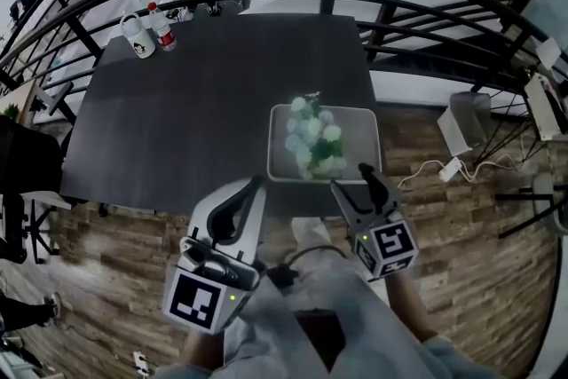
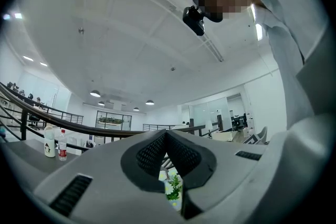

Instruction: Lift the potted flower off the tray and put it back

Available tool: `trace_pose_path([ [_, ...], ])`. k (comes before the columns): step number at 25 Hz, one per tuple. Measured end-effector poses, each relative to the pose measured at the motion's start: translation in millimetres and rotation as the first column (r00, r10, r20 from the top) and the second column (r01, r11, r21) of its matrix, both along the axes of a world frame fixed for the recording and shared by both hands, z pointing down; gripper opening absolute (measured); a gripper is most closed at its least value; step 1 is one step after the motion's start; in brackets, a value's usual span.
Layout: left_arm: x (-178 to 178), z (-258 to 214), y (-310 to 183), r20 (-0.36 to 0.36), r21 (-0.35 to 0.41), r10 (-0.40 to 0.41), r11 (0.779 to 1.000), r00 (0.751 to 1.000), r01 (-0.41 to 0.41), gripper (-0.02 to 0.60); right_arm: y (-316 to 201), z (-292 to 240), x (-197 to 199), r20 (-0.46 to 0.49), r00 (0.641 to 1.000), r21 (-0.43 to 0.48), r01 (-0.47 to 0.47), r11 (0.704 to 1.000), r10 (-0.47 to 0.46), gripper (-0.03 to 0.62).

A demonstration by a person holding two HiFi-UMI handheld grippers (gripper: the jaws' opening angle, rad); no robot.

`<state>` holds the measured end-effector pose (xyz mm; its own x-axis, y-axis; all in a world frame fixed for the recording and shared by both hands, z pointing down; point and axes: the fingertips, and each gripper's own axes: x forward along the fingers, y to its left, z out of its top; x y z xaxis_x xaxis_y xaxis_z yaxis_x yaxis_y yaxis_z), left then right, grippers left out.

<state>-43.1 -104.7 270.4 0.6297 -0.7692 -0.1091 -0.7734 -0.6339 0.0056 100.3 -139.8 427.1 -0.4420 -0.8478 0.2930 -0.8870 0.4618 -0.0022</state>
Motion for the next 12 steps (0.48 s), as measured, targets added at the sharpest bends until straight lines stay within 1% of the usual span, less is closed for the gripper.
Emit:
trace_pose_path([
  [5,-9,2,-12,-0.010,0.006,-0.058,0.998,0.998,0.058,-0.002,-15,7,-2,-0.003,1.000,0.012,0.027,1.000,-0.027,0.252],
  [12,-13,2,-27,-0.008,0.005,-0.081,0.997,0.997,0.081,-0.002,-36,19,-6,-0.020,0.998,-0.017,0.060,0.998,-0.060,0.284],
])
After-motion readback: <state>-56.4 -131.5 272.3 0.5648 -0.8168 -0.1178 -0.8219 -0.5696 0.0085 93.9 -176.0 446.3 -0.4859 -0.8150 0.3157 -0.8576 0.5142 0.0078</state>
